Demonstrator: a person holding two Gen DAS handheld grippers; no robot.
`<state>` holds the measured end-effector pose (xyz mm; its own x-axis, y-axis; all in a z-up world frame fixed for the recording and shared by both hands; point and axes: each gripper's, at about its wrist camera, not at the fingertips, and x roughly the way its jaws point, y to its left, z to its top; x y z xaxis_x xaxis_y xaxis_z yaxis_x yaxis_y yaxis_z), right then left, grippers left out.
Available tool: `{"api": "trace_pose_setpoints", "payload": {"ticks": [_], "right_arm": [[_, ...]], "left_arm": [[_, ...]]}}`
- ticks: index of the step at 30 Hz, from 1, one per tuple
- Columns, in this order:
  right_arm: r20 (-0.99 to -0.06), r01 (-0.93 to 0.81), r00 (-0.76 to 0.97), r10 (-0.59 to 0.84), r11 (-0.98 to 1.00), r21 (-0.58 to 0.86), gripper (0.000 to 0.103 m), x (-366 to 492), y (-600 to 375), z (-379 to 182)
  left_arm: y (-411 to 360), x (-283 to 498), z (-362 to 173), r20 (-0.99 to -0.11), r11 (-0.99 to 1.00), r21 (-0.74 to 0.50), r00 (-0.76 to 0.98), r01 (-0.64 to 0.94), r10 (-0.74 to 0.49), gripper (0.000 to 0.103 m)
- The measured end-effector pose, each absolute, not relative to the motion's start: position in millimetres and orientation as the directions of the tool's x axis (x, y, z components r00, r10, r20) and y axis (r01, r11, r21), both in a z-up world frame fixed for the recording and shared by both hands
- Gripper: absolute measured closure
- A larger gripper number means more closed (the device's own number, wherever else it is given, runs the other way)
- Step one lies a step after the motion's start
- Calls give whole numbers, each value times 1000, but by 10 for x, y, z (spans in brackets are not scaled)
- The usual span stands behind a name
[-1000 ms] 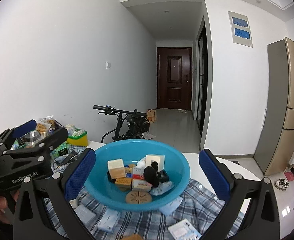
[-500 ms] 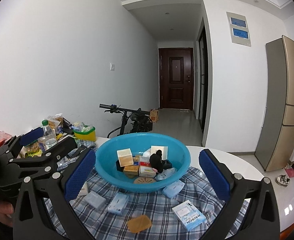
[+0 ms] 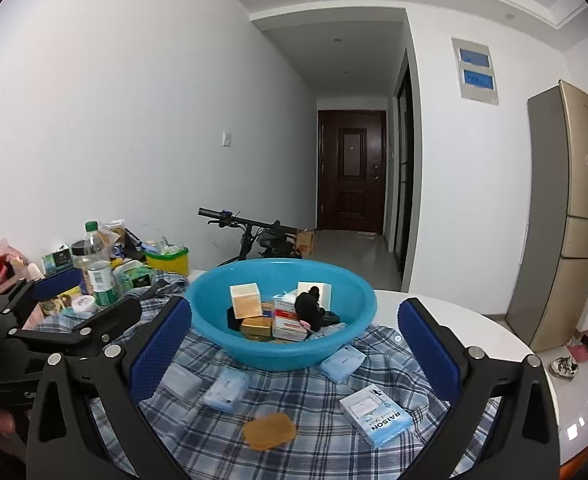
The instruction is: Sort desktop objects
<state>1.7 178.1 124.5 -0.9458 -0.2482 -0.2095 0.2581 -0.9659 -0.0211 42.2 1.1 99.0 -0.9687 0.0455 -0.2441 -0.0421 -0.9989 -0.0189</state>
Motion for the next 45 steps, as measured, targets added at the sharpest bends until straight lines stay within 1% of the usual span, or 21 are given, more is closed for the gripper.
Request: {"api": "trace_pose_setpoints", "payload": {"ticks": [3,6,11,16,18,19,23,28,33,36,39,45], "right_arm": [[-198,268,-943,-266,-963,17,0,-1,1847,1060],[-183,257,-947,-263,-965,55,0,-34,1932,876],[-170,200,-965,-200,-980,17,0,-81,1953,599],[-157,197,-968,-196,-980,11,0,-81,1951,451],[-155,194,-969,-191,-981,-2,0,-91,1924,417],[-156,192,-970,-189,-981,-7,0,-99,1914,398],[-159,193,-969,-188,-981,-14,0,-120,1895,351],[-183,170,-969,-166,-985,-5,0,-170,1923,323],[-286,150,-948,-141,-989,-8,0,-357,1909,250],[-300,153,-943,-140,-988,-21,0,-370,1883,237],[-300,154,-944,-140,-988,-24,0,-359,1879,228],[-299,150,-944,-140,-989,-8,0,-365,1909,228]], "left_arm": [[28,411,823,-250,-997,-35,-965,-68,75,0],[47,388,640,-237,-998,-37,-970,-52,60,0],[57,335,376,-228,-996,-68,-971,-59,73,0],[74,362,275,-172,-999,-43,-984,-27,34,0],[95,373,231,-140,-1000,-4,-990,2,-2,0],[99,358,223,-138,-1000,7,-990,5,-6,0],[102,302,140,-155,-1000,15,-988,-1,-1,0],[65,226,106,-190,-1000,-12,-982,-18,20,0],[-78,28,21,-285,-996,-83,-959,16,9,0],[-16,40,13,-277,-998,-56,-961,13,3,0],[48,11,-6,-295,-1000,-29,-955,-4,12,0],[19,21,-5,-292,-999,-37,-956,-4,14,0]]}}
